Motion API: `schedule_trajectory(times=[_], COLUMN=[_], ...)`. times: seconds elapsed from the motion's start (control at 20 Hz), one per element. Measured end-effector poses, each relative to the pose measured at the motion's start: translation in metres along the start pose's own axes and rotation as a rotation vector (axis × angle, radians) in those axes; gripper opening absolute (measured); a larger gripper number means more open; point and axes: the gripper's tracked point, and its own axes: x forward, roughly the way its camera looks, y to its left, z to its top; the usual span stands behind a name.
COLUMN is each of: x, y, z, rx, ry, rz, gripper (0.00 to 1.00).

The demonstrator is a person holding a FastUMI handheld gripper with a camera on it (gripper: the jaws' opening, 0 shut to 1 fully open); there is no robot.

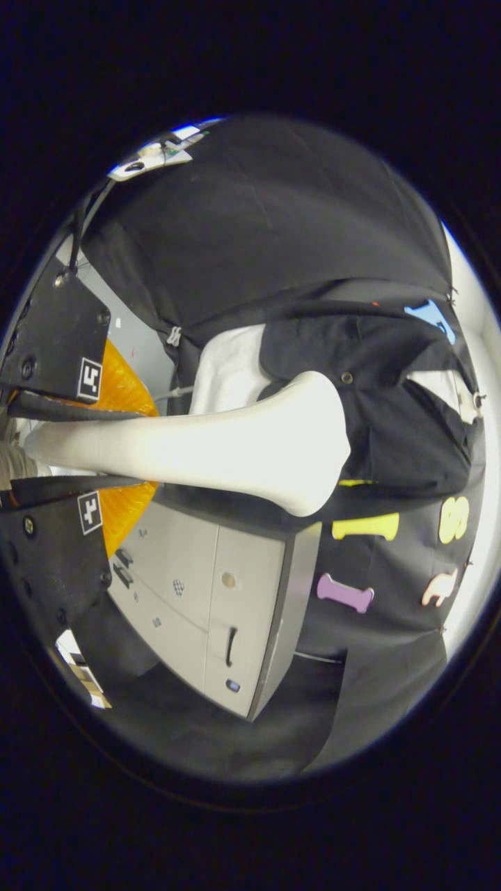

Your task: Iron the clothes twice with a garment steamer, once on the left side and once on the right side.

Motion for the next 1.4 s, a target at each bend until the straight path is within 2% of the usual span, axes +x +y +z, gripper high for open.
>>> schedule_trajectory(times=[0.25, 0.45, 0.7, 0.95, 1.4], x=[-0.037, -0.064, -0.119, -0.168, -0.193], y=[-0.051, -0.092, -0.158, -0.23, -0.27], z=[-0.009, -0.023, -0.049, -0.078, -0.116], rx=[0.029, 0.042, 0.061, 0.133, 0.172], ry=[-0.002, -0.013, -0.022, -0.023, -0.002], rz=[-0.067, -0.059, -0.038, -0.066, -0.052], gripper=[0.34, 0.34, 0.34, 0.34, 0.34])
